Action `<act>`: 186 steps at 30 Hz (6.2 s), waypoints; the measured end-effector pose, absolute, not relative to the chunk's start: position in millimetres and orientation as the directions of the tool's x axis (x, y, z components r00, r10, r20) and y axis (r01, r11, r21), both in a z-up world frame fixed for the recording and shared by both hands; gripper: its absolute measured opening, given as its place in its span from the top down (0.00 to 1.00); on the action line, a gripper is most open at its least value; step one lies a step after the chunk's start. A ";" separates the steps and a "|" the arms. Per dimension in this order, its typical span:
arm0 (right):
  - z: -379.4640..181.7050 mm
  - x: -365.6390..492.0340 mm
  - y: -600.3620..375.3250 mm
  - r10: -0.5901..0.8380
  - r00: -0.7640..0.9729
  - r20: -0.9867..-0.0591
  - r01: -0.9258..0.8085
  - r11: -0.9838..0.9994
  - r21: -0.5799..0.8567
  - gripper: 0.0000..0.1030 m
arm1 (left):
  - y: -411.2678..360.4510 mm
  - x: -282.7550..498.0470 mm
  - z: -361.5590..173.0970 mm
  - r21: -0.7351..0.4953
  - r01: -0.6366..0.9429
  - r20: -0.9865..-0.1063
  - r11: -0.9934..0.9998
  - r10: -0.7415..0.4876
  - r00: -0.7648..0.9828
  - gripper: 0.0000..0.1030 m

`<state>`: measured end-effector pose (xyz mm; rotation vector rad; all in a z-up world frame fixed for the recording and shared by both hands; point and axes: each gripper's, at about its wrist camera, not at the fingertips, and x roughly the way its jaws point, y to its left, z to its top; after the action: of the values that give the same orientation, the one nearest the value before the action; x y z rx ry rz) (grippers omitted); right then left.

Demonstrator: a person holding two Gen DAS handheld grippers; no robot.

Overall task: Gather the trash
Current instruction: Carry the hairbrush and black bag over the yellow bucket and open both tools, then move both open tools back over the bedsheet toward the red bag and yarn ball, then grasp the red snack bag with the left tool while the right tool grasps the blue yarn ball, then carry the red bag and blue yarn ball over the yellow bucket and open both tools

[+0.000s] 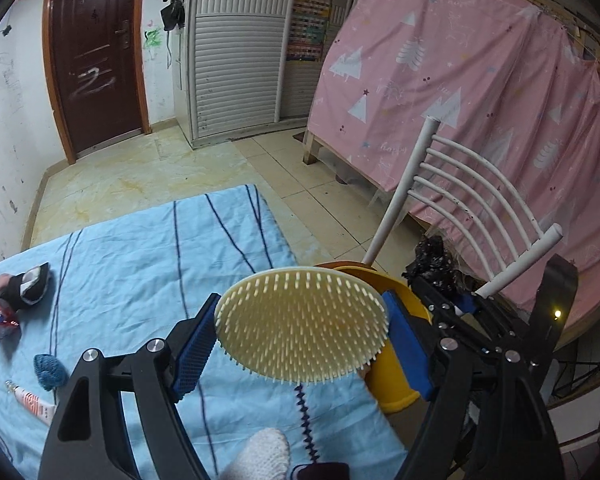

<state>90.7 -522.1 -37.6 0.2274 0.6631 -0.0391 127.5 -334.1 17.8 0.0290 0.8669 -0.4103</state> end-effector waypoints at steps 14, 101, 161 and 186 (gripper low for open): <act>-56.9 93.8 -539.6 -0.024 0.780 -0.626 0.146 0.979 0.144 0.35 | -385.8 144.5 -6.0 -0.160 0.415 -0.776 0.896 -0.374 0.508 0.32; 3.1 129.5 -181.6 0.294 0.642 -0.708 -0.430 0.903 -0.015 0.26 | 9.1 181.5 -20.7 -0.194 -0.082 -0.793 0.978 -0.107 0.600 0.29; 24.3 91.3 -242.6 0.322 0.689 -0.650 -0.376 0.925 0.060 0.75 | -54.6 122.7 26.6 -0.120 -0.012 -0.756 0.993 -0.084 0.650 0.71; 18.0 84.6 -425.7 0.207 0.800 -0.563 -0.098 0.971 0.218 0.75 | -226.7 123.3 42.0 -0.114 0.240 -0.716 0.964 -0.247 0.653 0.70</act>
<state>84.6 -425.7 18.0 0.1822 0.6230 0.1646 123.3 -226.7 42.0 -0.0092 0.8140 -0.2761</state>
